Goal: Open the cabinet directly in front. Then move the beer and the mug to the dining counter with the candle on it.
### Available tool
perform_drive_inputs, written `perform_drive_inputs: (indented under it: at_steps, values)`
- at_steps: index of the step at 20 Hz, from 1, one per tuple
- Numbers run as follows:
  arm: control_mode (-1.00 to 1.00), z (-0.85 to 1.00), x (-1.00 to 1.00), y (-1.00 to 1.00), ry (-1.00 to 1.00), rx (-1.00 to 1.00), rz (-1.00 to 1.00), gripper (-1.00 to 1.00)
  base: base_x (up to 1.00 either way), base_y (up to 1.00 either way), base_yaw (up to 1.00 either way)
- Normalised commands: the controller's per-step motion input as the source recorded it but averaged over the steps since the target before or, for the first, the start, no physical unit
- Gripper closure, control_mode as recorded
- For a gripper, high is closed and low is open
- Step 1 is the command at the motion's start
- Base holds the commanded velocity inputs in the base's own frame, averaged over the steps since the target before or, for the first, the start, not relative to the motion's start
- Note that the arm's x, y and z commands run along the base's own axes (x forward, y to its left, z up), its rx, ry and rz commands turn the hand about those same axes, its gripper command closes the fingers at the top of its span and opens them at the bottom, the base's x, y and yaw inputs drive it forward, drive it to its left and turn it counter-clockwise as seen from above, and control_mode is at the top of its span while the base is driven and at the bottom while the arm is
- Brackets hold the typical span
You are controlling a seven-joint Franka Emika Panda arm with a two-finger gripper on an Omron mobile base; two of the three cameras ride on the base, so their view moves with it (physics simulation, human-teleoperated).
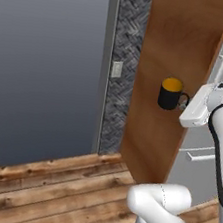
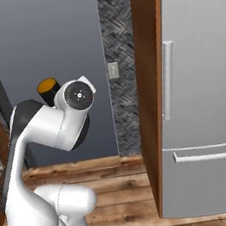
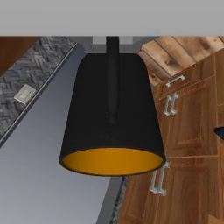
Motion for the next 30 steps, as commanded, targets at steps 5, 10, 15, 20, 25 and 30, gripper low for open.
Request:
perform_drive_inputs:
  at_steps: [5,10,15,20,25,30]
  values:
    - [1.00,0.00,0.00,0.00,0.00,0.00,0.00,1.00,-0.33,0.03,-0.25]
    - [1.00,0.00,0.00,0.00,0.00,0.00,0.00,1.00,-0.36,0.01,-0.25]
    - [1.00,0.00,0.00,0.00,0.00,0.00,0.00,1.00,-0.32,0.03,-0.25]
    - [1.00,0.00,0.00,0.00,0.00,0.00,0.00,1.00,-0.18,0.00,-0.27]
    - [1.00,0.00,0.00,0.00,0.00,0.00,0.00,1.00,-0.07,0.00,-0.28]
    - [1.00,0.00,0.00,0.00,0.00,0.00,0.00,1.00,-0.04,0.00,-0.28]
